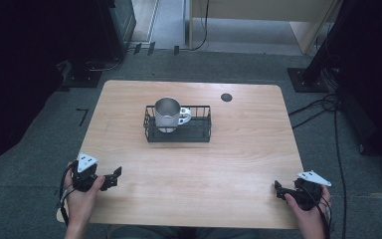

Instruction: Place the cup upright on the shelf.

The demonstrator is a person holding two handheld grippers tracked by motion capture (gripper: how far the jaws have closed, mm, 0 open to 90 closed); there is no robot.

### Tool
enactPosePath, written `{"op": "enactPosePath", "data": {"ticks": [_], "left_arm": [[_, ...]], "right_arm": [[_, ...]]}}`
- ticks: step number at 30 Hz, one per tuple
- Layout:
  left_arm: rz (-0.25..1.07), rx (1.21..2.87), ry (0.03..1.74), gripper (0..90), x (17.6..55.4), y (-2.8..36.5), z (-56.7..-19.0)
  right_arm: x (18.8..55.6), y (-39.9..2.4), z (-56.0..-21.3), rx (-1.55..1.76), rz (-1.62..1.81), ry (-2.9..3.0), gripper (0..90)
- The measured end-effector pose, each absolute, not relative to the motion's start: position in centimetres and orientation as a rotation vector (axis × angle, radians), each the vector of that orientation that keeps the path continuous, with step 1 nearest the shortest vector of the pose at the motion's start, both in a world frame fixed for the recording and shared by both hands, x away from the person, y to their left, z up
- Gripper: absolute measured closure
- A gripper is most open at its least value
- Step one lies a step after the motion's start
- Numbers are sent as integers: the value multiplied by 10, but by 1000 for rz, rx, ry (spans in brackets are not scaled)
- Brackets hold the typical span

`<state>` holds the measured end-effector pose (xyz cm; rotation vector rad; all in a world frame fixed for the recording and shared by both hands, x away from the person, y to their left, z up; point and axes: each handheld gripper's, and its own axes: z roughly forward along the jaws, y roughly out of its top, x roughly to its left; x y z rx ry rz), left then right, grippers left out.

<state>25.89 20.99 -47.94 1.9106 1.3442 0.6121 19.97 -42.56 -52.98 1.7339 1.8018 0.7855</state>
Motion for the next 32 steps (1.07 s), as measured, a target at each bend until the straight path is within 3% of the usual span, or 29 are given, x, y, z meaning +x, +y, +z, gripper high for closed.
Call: {"op": "enactPosePath", "data": {"ticks": [15,22,32], "left_arm": [[596,1928,1475,0,247,247,-516],[604,2001,1458,0,252,240,-519],[631,1953,1532,0,254,233,-519]], "right_arm": [[200,-426,-530,1734,786,1802,0],[200,-426,-530,1734,786,1801,0],[200,-426,-530,1733,786,1802,0]]}}
